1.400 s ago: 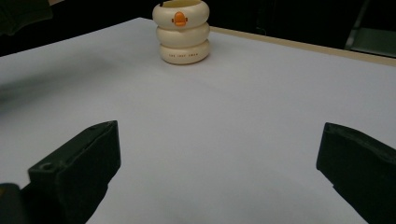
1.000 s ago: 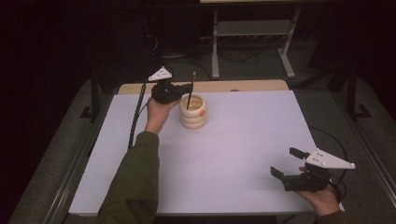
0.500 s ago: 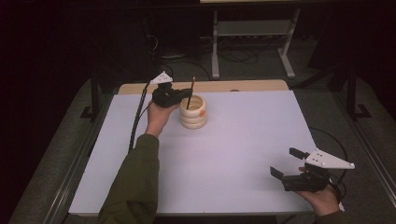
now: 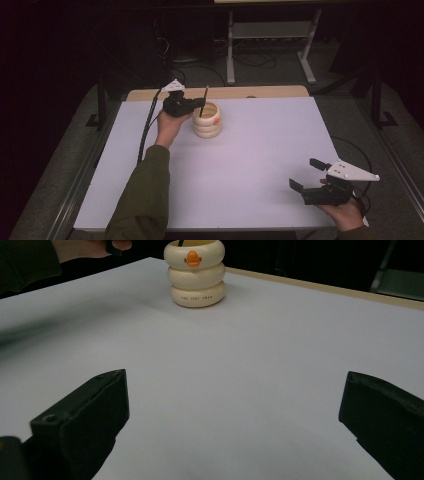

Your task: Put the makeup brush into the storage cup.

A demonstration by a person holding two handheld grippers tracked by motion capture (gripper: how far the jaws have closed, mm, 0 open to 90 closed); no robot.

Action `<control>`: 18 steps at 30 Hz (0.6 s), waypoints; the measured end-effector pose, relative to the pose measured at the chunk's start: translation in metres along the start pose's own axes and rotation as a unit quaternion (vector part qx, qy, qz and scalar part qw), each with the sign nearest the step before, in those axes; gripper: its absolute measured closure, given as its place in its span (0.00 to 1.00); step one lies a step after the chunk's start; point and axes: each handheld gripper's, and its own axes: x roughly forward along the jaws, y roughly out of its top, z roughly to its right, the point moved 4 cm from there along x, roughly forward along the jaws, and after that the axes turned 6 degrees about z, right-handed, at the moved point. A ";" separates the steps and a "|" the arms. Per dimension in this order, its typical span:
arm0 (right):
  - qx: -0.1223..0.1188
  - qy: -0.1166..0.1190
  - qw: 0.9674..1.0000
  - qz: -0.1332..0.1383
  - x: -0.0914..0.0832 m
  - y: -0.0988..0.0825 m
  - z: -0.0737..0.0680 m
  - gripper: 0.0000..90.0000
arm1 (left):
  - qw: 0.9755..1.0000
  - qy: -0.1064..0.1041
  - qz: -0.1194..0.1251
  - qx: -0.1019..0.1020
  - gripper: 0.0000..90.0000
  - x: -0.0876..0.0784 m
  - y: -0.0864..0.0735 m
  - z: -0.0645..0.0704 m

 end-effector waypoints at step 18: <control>-0.001 0.000 1.000 0.000 0.001 0.000 0.000 0.00 | 1.000 -0.002 -0.007 -0.006 0.89 -0.001 -0.005 -0.002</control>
